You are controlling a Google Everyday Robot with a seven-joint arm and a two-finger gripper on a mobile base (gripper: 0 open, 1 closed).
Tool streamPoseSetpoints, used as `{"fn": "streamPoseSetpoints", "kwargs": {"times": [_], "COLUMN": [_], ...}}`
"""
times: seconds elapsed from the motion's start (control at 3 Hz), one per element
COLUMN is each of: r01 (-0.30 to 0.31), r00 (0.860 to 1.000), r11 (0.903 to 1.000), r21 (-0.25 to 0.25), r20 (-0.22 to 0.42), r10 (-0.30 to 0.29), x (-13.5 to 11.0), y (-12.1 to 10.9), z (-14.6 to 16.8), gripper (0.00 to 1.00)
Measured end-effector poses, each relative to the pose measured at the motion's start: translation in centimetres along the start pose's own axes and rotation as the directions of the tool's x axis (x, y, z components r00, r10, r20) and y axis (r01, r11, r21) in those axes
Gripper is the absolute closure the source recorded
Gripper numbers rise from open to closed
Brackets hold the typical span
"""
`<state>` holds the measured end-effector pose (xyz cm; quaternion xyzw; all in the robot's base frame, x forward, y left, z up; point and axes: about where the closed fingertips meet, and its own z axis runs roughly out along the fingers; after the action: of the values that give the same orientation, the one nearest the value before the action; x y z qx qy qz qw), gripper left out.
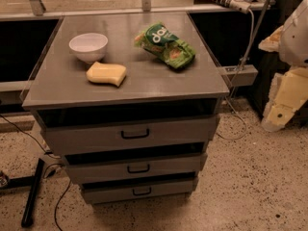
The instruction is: Open top drawer
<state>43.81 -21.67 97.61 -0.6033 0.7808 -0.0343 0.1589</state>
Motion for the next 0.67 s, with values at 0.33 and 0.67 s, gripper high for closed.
{"fn": "streamPoseSetpoints", "kwargs": {"times": [0.33,0.67], "r01": [0.000,-0.010], "r00": [1.000,1.000], "r11": [1.0000,0.9998], "r21": [0.000,-0.019], "r20": [0.000,0.015], "r10": [0.000,0.010], "x": [0.0,-0.1], "y": [0.0,0.6], "z": [0.0,1.1], "gripper": [0.00,0.00]}}
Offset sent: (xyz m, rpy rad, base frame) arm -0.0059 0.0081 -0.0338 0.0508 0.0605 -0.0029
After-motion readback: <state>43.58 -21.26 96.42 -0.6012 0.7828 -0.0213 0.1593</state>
